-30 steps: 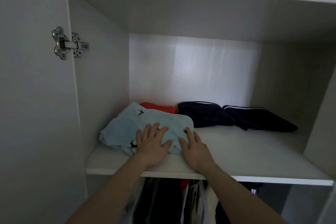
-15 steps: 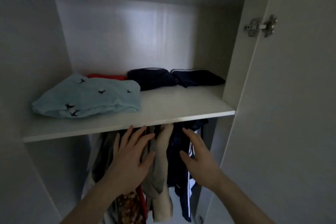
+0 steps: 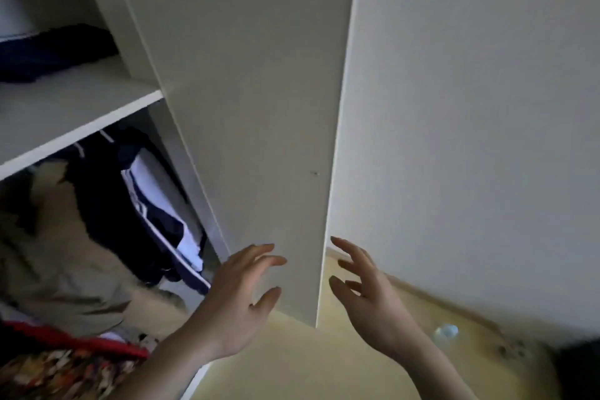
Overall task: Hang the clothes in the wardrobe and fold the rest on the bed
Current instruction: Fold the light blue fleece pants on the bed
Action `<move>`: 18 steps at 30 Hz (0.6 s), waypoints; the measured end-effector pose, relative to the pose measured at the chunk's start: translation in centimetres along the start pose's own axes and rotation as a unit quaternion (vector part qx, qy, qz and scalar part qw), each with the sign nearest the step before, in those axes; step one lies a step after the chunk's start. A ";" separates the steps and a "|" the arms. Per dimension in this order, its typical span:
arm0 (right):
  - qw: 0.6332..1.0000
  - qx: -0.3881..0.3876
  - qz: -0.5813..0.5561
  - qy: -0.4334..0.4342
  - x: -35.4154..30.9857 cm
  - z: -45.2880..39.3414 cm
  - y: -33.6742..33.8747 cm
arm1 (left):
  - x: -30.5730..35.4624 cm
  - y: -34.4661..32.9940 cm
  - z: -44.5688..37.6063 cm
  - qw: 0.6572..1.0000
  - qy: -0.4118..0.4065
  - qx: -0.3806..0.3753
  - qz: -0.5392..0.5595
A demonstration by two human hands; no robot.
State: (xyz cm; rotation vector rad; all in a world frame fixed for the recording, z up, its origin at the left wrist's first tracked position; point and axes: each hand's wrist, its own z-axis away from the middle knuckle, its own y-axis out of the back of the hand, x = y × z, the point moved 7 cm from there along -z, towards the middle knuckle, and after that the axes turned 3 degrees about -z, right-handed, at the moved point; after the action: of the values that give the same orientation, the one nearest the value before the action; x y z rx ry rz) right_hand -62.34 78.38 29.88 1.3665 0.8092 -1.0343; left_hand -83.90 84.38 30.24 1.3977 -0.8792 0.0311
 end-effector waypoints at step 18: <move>0.878 0.424 -0.026 -0.220 12.2 37.6 17.8 | 32.1 -22.1 4.1 0.888 -0.370 -0.273 -0.004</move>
State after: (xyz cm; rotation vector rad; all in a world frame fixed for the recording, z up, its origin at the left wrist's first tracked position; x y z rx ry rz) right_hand -45.76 38.36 28.11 1.7144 0.0089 -1.7792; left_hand -52.60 60.83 29.07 0.8578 -1.3761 -0.7507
